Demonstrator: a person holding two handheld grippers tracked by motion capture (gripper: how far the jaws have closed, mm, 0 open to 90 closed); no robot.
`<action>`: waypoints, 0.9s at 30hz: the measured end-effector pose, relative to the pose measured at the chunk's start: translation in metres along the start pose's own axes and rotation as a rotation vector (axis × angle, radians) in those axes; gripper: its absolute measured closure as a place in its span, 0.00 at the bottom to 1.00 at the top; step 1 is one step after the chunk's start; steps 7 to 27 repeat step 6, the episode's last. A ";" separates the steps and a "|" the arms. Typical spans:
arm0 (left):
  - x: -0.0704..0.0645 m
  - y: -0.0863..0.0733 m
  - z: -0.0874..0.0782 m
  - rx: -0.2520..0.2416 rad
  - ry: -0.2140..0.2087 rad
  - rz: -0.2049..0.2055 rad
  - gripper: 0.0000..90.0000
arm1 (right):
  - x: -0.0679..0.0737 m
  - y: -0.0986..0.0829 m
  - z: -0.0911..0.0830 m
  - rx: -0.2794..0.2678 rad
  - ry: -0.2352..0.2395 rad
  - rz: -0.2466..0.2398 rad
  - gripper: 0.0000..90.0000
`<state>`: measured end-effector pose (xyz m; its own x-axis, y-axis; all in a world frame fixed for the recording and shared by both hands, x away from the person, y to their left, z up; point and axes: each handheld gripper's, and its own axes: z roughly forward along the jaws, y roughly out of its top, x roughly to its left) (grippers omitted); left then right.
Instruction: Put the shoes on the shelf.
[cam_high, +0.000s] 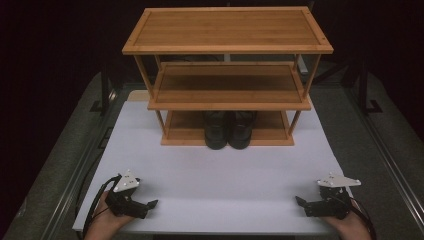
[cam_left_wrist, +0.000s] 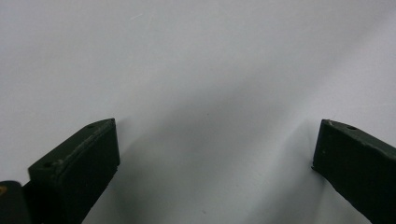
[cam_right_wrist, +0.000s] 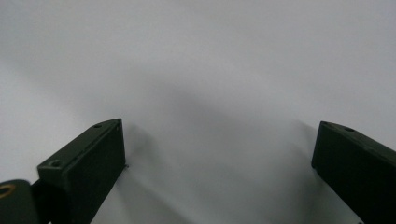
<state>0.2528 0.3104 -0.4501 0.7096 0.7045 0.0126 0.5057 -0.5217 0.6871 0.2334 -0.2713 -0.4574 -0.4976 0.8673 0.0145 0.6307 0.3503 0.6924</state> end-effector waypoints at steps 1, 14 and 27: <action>0.000 0.000 0.000 0.000 -0.001 -0.001 0.00 | 0.000 0.000 0.000 -0.001 0.001 0.001 0.03; 0.000 -0.001 0.000 -0.001 0.003 0.001 0.00 | 0.000 0.000 0.000 -0.001 0.001 0.001 0.03; 0.000 -0.001 0.000 -0.001 0.003 0.001 0.00 | 0.000 0.000 0.000 -0.001 0.001 0.001 0.03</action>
